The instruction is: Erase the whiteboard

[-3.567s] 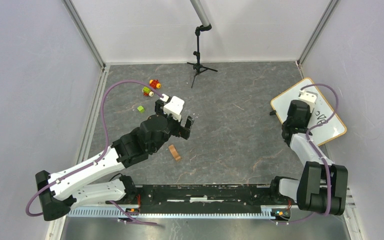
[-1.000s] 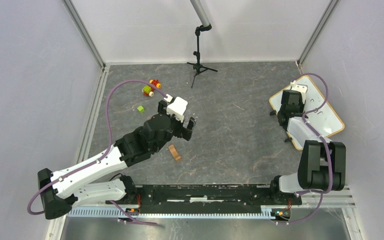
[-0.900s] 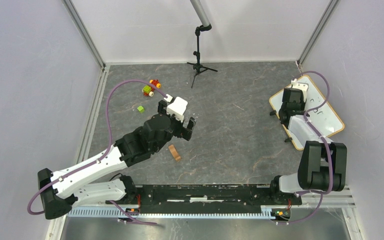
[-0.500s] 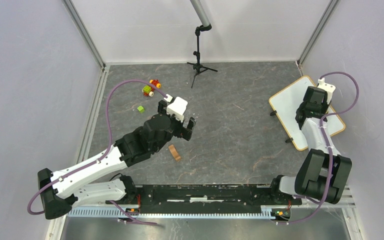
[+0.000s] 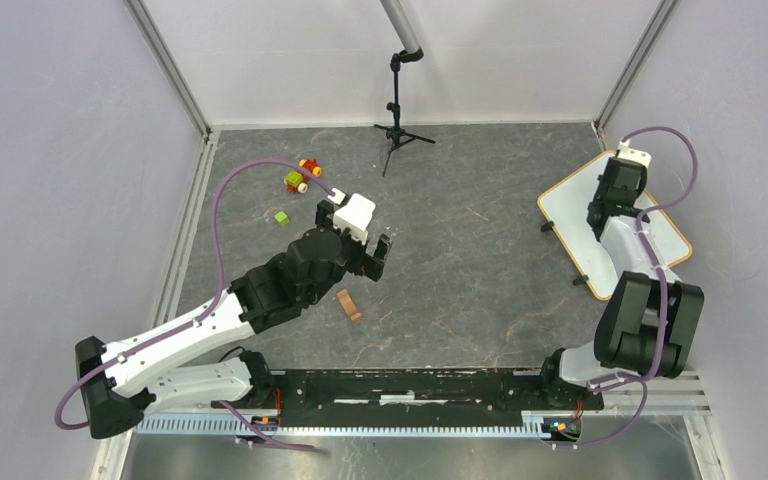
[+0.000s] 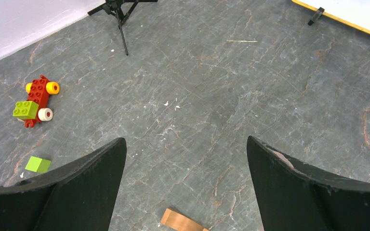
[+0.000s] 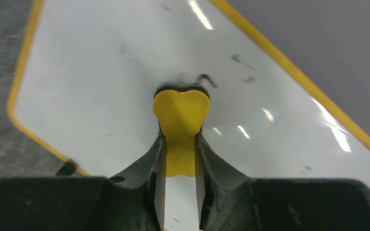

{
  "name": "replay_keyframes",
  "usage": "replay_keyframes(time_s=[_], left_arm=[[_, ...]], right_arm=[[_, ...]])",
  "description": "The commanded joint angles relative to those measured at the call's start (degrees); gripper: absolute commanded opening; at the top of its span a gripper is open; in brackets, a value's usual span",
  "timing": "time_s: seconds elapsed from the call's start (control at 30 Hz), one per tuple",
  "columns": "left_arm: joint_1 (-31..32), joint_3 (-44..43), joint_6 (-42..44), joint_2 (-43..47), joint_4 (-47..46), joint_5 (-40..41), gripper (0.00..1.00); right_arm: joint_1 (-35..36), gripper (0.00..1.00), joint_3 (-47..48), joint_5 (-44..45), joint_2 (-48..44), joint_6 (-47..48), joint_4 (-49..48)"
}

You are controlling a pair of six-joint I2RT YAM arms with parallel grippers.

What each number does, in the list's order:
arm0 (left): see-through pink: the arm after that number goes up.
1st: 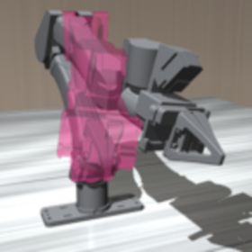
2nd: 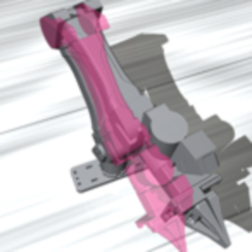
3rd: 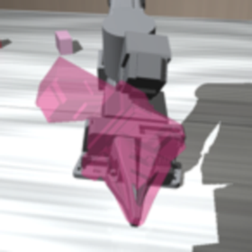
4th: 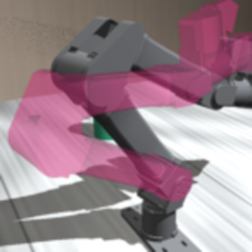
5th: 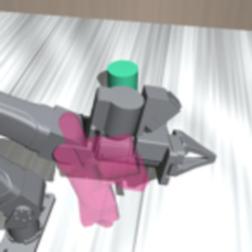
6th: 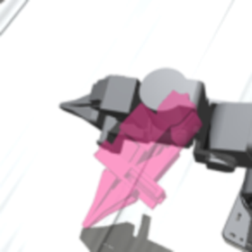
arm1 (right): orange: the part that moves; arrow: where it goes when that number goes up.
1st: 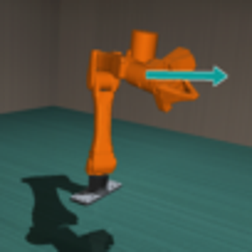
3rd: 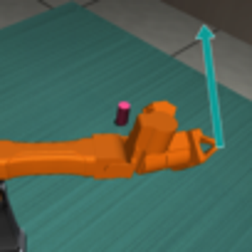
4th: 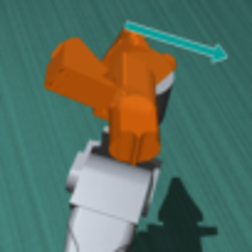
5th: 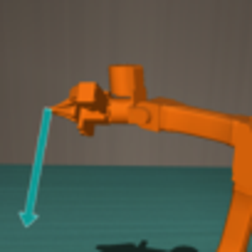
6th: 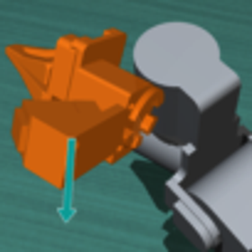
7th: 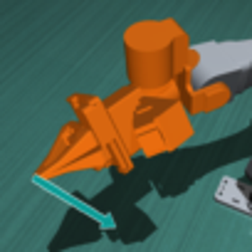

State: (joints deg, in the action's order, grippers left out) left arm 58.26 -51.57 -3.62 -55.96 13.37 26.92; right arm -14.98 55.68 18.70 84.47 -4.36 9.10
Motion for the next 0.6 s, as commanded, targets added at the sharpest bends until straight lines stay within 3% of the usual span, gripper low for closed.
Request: replay_keyframes(time_s=[0.0,0.37,0.57], left_arm=[[0.3,-2.0,-0.8,0.1,-1.1,0.9,1.00],[0.4,-2.2,-2.2,0.8,-0.9,-1.3,1.00],[2.5,-2.0,-1.9,1.0,-0.9,-0.9,1.00]], right_arm=[[0.6,0.20,1.7,-4.4,-0.1,-1.4,2.1],[-5.7,0.21,-7.5,9.7,-18.6,-2.2,2.3],[-10.7,0.22,-13.7,8.5,-24.2,-4.0,0.7]])
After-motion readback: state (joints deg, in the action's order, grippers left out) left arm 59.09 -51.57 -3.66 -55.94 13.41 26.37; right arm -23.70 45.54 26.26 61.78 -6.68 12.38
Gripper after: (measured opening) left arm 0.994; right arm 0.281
